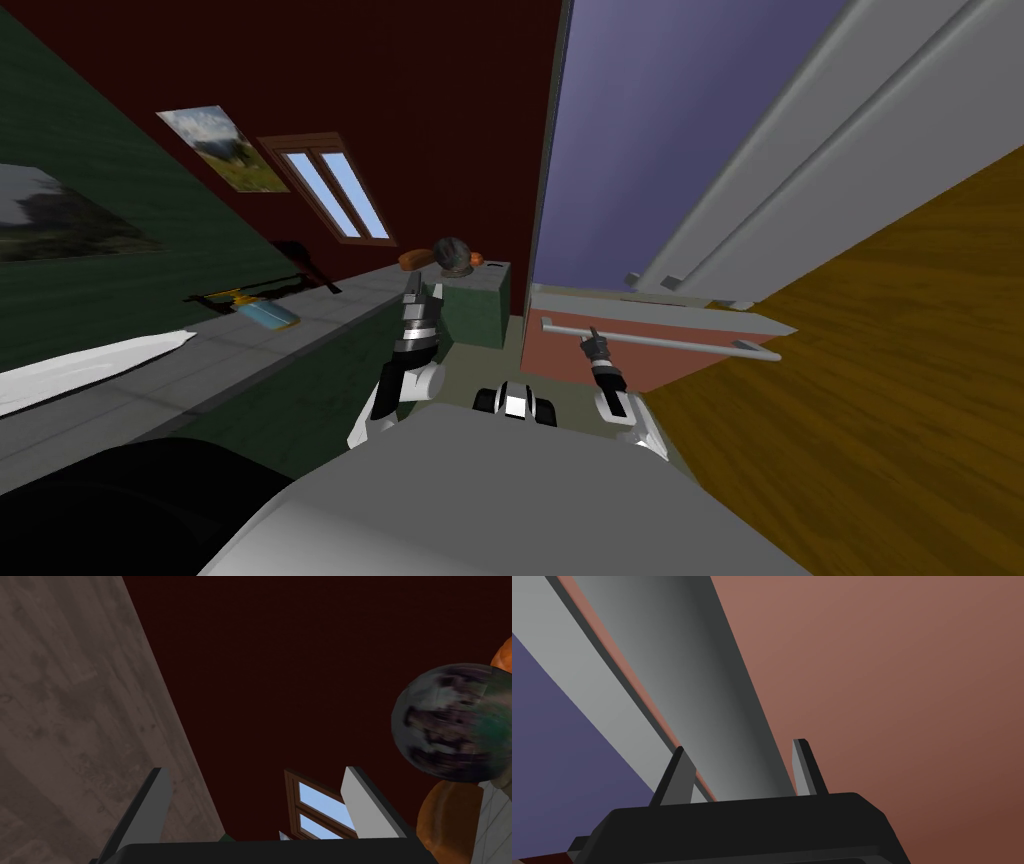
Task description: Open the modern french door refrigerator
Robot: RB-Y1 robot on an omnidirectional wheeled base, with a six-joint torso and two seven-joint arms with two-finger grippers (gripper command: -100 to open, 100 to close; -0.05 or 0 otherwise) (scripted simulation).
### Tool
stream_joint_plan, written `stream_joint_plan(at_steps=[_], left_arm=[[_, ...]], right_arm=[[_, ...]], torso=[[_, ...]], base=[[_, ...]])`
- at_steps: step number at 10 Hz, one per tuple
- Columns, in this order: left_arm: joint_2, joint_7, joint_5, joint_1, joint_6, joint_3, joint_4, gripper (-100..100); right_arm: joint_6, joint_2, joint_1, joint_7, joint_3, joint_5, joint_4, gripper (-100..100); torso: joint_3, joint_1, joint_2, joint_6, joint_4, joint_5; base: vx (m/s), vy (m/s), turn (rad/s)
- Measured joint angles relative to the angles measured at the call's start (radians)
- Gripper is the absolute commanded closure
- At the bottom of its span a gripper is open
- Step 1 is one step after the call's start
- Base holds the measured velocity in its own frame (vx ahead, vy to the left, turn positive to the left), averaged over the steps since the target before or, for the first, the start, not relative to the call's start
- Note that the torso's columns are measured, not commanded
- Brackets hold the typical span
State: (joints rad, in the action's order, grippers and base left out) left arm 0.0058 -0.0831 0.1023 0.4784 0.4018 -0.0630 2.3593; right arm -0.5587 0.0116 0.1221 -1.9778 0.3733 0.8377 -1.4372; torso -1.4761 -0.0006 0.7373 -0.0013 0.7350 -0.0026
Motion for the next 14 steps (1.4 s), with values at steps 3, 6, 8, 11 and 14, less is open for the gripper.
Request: stream_joint_plan(at_steps=[3, 6, 8, 11, 14], left_arm=[[0.0, 0.0, 0.0, 0.0, 0.0, 0.0, 0.0, 0], [0.0, 0.0, 0.0, 0.0, 0.0, 0.0, 0.0, 0], [0.0, 0.0, 0.0, 0.0, 0.0, 0.0, 0.0, 0], [0.0, 0.0, 0.0, 0.0, 0.0, 0.0, 0.0, 0], [0.0, 0.0, 0.0, 0.0, 0.0, 0.0, 0.0, 0]], right_arm=[[0.004, 0.006, 0.01, 0.013, -0.01, 0.004, -0.009, 100], [0.001, 0.01, 0.014, 0.017, -0.011, 0.003, -0.013, 100], [-0.004, 0.011, 0.02, 0.021, -0.016, 0.004, -0.014, 100], [-0.009, 0.014, 0.025, 0.024, -0.02, 0.004, -0.019, 100], [0.0, 0.042, 0.015, 0.047, -0.024, 0.004, -0.015, -100]], torso=[[0.0, 0.0, -0.001, -0.001, -0.001, -0.001], [0.0, 0.0, 0.0, 0.0, 0.0, 0.0], [0.0, -0.001, 0.0, -0.001, -0.001, -0.001], [0.0, -0.001, 0.001, 0.001, 0.0, 0.0], [-0.003, -0.001, -0.006, 0.0, 0.0, 0.001]], base=[[-0.173, 0.011, -0.018], [-0.175, 0.007, -0.028], [-0.167, -0.004, -0.014], [-0.188, -0.001, -0.025], [-0.146, 0.013, 0.018]])
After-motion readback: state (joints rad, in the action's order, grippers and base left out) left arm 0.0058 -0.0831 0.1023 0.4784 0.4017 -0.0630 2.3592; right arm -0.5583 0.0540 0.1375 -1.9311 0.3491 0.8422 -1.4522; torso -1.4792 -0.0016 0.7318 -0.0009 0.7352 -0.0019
